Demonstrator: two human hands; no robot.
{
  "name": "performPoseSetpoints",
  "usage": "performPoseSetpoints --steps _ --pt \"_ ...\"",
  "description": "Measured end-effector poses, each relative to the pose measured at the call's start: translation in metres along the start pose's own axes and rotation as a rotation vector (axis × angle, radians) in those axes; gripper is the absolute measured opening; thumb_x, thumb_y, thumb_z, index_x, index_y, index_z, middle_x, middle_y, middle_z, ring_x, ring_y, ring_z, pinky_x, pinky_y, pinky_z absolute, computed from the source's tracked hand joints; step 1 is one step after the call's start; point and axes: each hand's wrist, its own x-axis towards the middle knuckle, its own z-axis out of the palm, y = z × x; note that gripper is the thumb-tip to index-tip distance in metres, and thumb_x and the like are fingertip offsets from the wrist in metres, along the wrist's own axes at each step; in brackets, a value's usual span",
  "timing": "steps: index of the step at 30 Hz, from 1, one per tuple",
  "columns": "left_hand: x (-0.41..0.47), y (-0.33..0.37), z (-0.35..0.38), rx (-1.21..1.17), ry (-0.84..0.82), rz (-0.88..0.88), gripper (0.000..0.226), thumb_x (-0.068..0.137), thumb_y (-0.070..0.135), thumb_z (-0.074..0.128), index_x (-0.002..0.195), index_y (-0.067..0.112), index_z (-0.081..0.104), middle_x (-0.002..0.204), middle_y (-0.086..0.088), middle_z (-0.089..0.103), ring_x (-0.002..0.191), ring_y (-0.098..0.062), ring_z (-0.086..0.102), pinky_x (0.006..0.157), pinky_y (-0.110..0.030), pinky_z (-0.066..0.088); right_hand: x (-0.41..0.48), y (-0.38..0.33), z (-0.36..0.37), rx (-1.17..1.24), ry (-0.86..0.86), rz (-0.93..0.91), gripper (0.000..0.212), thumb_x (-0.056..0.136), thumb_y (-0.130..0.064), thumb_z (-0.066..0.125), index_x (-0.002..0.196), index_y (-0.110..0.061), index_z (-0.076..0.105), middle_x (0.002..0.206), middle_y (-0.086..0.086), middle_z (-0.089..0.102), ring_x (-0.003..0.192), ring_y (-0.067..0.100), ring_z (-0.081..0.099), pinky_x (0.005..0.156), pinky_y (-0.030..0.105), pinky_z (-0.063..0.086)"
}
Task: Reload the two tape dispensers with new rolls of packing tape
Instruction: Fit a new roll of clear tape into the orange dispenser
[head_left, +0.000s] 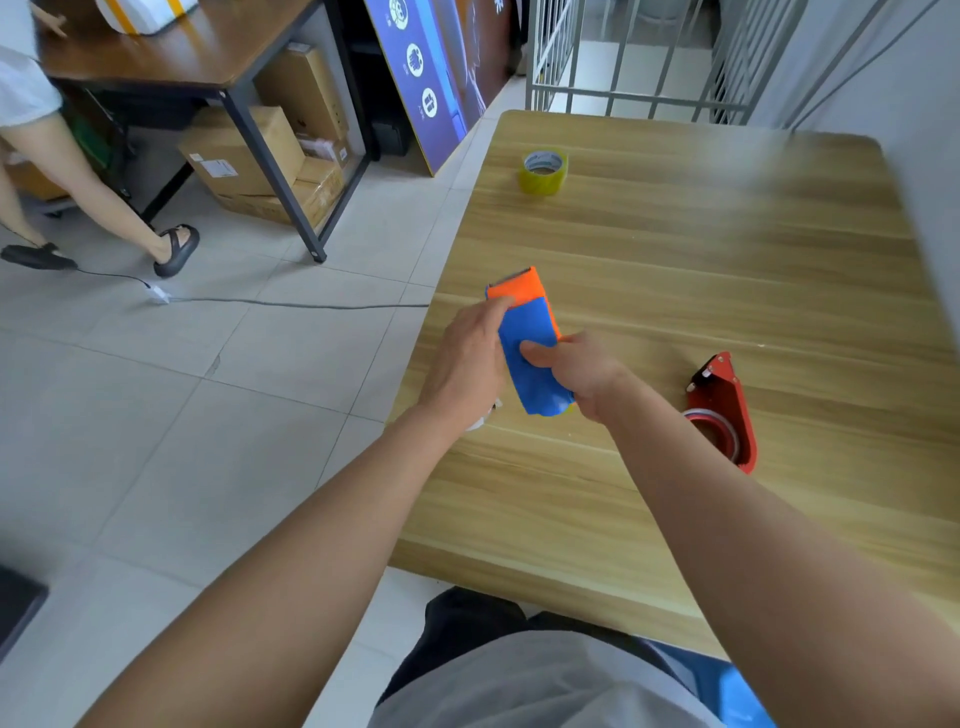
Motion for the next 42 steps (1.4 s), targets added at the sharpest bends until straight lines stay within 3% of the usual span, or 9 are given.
performPoseSetpoints --steps 3,7,10,14,19,22,28,36,42 --pt "0.003 -0.004 0.013 -0.237 -0.044 -0.152 0.047 0.093 -0.002 0.033 0.137 0.012 0.041 0.128 -0.009 0.052 0.118 -0.019 0.05 0.092 -0.012 0.034 0.003 0.018 -0.003 -0.151 0.03 0.017 0.04 0.086 -0.029 0.065 0.109 0.002 0.055 0.09 0.009 0.05 0.077 0.024 0.045 0.059 0.03 0.034" --pt "-0.006 -0.008 0.038 -0.29 -0.207 -0.206 0.047 0.092 -0.005 0.036 0.137 0.006 0.043 0.131 -0.014 0.04 0.12 -0.03 0.046 0.105 -0.037 0.037 0.006 0.037 -0.003 -0.257 0.083 0.043 0.031 0.087 -0.027 0.063 0.099 0.001 0.055 0.089 0.01 0.05 0.079 0.026 0.047 0.057 0.029 0.034" --pt "-0.022 -0.015 0.063 -0.201 -0.214 -0.161 0.052 0.089 -0.007 0.038 0.139 0.009 0.042 0.14 -0.009 0.034 0.126 -0.024 0.039 0.106 -0.026 0.031 0.008 0.051 0.002 -0.341 0.11 0.097 0.033 0.089 -0.029 0.06 0.07 -0.008 0.043 0.076 0.009 0.049 0.077 0.026 0.047 0.056 0.03 0.035" --pt "-0.036 -0.023 0.085 -0.25 -0.287 -0.22 0.054 0.09 -0.006 0.041 0.14 0.014 0.04 0.142 -0.008 0.026 0.121 -0.014 0.034 0.098 -0.006 0.019 0.009 0.073 0.006 -0.517 0.119 0.128 0.025 0.091 -0.024 0.055 0.078 -0.006 0.044 0.07 0.006 0.048 0.077 0.026 0.049 0.064 0.03 0.036" --pt "-0.046 -0.029 0.106 -0.365 -0.487 -0.333 0.054 0.094 0.0 0.042 0.145 0.008 0.028 0.153 -0.01 0.026 0.142 -0.019 0.023 0.109 -0.015 0.015 0.018 0.1 0.003 -0.655 0.127 0.207 0.033 0.09 -0.021 0.053 0.065 -0.009 0.036 0.063 0.003 0.041 0.08 0.024 0.048 0.067 0.032 0.035" --pt "-0.046 -0.028 0.111 -0.397 -0.548 -0.405 0.056 0.095 0.003 0.042 0.147 0.011 0.022 0.154 -0.008 0.024 0.141 -0.02 0.024 0.093 -0.006 0.019 0.021 0.105 0.001 -0.687 0.163 0.17 0.017 0.089 -0.023 0.057 0.085 -0.007 0.053 0.086 0.013 0.058 0.087 0.027 0.056 0.068 0.031 0.038" --pt "-0.045 -0.03 0.116 -0.341 -0.578 -0.412 0.055 0.095 0.008 0.045 0.146 0.012 0.025 0.153 -0.008 0.026 0.14 -0.021 0.026 0.082 -0.003 0.019 0.028 0.111 0.0 -0.779 0.186 0.139 0.044 0.087 -0.029 0.062 0.118 0.001 0.054 0.117 0.02 0.06 0.111 0.036 0.056 0.083 0.039 0.048" --pt "-0.057 -0.026 0.112 -0.22 -0.673 -0.416 0.053 0.096 0.015 0.044 0.146 0.009 0.025 0.151 -0.014 0.032 0.139 -0.026 0.031 0.106 -0.025 0.029 0.028 0.119 0.0 -0.903 0.201 0.073 0.056 0.088 -0.035 0.062 0.127 0.002 0.045 0.129 0.02 0.049 0.122 0.035 0.043 0.097 0.037 0.039" --pt "-0.059 -0.029 0.099 -0.26 -0.646 -0.443 0.05 0.096 0.013 0.046 0.144 0.007 0.031 0.15 -0.011 0.034 0.136 -0.025 0.036 0.109 -0.03 0.031 0.023 0.112 -0.003 -0.923 0.201 0.039 0.056 0.085 -0.04 0.063 0.121 0.001 0.051 0.122 0.021 0.054 0.115 0.036 0.049 0.09 0.037 0.042"
